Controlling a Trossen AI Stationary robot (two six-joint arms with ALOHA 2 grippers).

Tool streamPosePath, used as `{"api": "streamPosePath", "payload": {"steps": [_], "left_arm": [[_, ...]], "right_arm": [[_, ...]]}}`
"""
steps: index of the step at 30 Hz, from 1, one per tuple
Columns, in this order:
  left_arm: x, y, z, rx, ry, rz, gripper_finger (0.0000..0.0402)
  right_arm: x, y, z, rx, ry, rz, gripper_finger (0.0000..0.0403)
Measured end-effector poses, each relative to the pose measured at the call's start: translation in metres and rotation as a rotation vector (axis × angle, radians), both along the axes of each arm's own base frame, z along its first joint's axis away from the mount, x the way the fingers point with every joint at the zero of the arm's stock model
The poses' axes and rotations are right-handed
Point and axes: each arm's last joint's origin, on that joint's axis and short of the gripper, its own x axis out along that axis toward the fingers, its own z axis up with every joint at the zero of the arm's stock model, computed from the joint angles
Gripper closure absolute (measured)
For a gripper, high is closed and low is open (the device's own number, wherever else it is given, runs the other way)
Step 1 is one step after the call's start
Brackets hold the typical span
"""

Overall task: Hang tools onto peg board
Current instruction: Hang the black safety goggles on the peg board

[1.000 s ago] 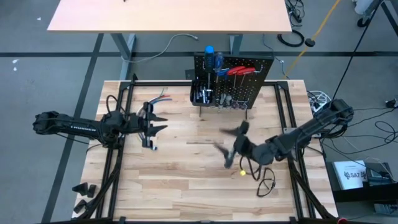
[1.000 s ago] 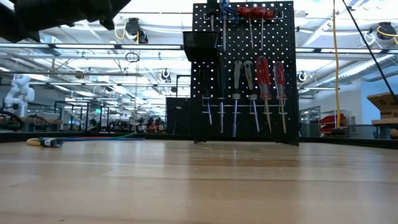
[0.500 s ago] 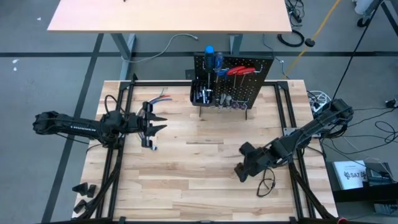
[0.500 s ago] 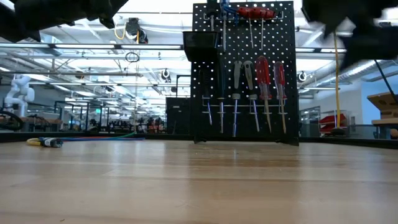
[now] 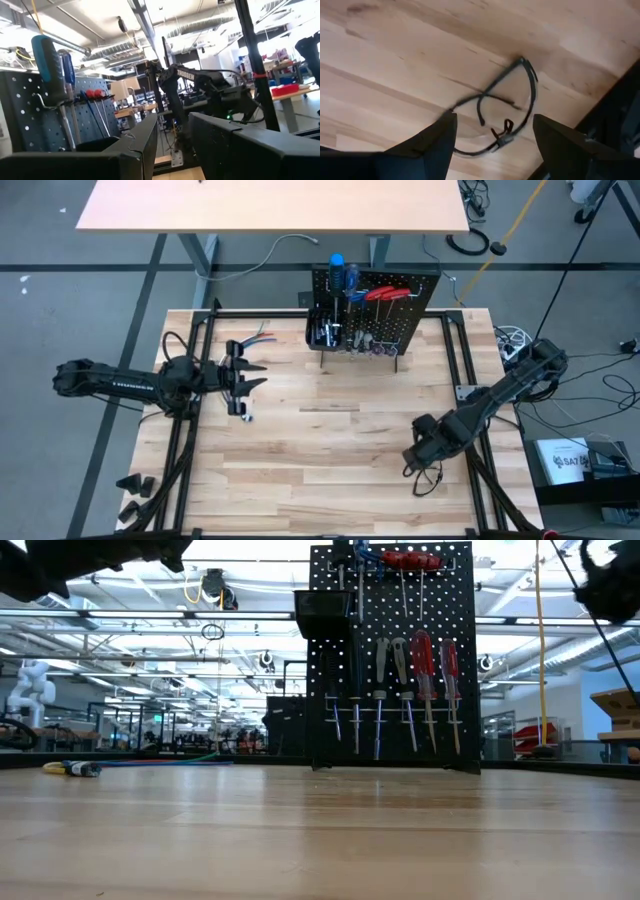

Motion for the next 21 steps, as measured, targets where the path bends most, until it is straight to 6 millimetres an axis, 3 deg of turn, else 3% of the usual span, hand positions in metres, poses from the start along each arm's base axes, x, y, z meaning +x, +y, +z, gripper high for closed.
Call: {"api": "streamPosePath", "payload": {"steps": [15, 21], "left_arm": [[0.003, 0.01, -0.006, -0.049, 0.066, 0.045, 0.0283], [0.023, 0.013, -0.017, -0.095, 0.174, 0.045, 0.0283]], "right_arm": [[-0.033, 0.036, -0.003, -0.087, 0.023, -0.147, 0.015], [-0.032, 0.049, -0.022, -0.153, 0.067, -0.134, 0.015]]}}
